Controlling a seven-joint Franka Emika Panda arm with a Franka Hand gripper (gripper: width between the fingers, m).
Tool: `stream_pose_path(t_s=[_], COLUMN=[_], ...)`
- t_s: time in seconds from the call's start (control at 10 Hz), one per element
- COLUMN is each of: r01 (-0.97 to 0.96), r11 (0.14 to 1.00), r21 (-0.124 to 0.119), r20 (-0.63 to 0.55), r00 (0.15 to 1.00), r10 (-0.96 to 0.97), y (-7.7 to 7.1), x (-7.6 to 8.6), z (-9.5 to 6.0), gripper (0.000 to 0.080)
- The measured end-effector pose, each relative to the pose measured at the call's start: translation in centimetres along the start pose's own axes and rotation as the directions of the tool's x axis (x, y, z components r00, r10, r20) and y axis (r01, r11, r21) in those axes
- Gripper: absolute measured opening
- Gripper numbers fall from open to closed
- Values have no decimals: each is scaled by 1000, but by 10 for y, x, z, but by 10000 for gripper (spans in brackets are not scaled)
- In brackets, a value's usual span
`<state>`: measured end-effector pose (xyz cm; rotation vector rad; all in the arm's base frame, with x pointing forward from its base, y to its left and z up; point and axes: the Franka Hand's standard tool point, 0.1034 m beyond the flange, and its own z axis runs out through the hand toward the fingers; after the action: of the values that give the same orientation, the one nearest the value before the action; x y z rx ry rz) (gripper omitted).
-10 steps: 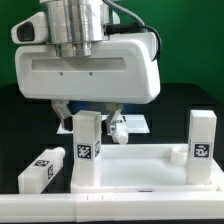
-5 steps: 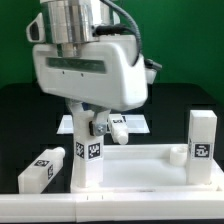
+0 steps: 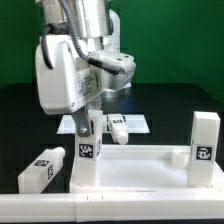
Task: Assemble desk
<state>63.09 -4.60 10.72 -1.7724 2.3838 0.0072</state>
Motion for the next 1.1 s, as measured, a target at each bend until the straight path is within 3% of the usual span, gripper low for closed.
stream_pose_path(t_s=[0.3,0.4,0.5,0.6,0.7,1.1], r01=[-2,13,24,37,50,67], r11=[1000,1000,999,999,999,998], r21=[1,11,24,28,7,-4], r20=[-1,6,18,33,48,38], r00=[1000,1000,1000,999,998,997], r10=[2,-13,-24,-38,-50,-67], y=[0,-1,-2,5,15,21], x=[-1,-7,-15,-27,-37,-36], z=[-1,-8,-20,-33,-39,-30], gripper=[300,515,607,607,641,649])
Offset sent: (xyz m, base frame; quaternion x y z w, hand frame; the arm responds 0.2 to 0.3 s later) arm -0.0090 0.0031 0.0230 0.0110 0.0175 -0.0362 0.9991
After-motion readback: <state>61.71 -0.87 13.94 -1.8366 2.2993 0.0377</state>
